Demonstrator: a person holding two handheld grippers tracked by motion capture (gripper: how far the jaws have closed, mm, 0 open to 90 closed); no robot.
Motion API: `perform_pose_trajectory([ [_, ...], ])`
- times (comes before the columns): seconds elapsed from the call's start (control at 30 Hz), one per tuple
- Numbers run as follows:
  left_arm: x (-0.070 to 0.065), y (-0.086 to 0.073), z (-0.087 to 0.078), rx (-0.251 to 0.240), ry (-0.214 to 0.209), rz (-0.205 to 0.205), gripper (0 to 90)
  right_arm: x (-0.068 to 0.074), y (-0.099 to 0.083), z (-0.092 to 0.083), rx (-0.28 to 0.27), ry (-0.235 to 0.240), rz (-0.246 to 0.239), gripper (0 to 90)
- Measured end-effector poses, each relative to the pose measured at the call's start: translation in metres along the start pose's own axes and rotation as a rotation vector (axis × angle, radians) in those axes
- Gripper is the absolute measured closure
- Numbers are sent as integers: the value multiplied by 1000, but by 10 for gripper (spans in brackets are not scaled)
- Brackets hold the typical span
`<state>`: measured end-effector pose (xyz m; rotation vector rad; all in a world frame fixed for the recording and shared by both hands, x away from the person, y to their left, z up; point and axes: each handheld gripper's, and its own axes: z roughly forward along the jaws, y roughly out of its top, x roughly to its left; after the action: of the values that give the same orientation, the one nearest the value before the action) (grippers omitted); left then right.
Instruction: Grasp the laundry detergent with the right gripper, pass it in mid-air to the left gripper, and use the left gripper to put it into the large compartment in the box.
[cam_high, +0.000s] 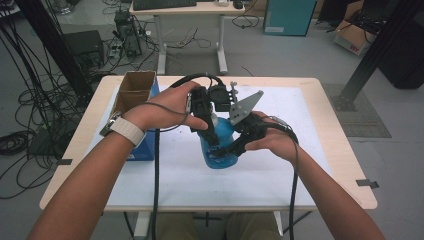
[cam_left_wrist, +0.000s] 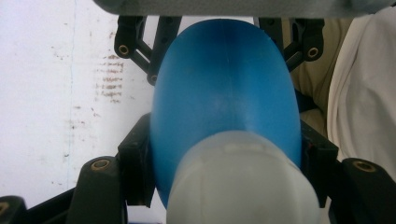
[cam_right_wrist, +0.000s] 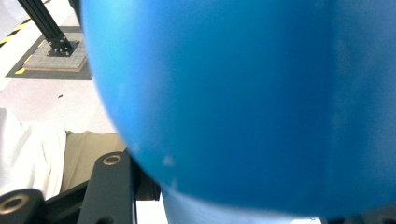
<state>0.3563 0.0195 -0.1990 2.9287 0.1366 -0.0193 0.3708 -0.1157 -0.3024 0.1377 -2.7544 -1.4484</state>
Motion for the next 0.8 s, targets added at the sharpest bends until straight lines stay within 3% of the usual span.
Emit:
perform_pose_trajectory([
  [0.57,-1,2,0,8,-10,-1,374,3,-2,-1,1,12,16,432],
  [0.8,-3,5,0,10,8,0,375,3,-2,-2,5,9,6,431],
])
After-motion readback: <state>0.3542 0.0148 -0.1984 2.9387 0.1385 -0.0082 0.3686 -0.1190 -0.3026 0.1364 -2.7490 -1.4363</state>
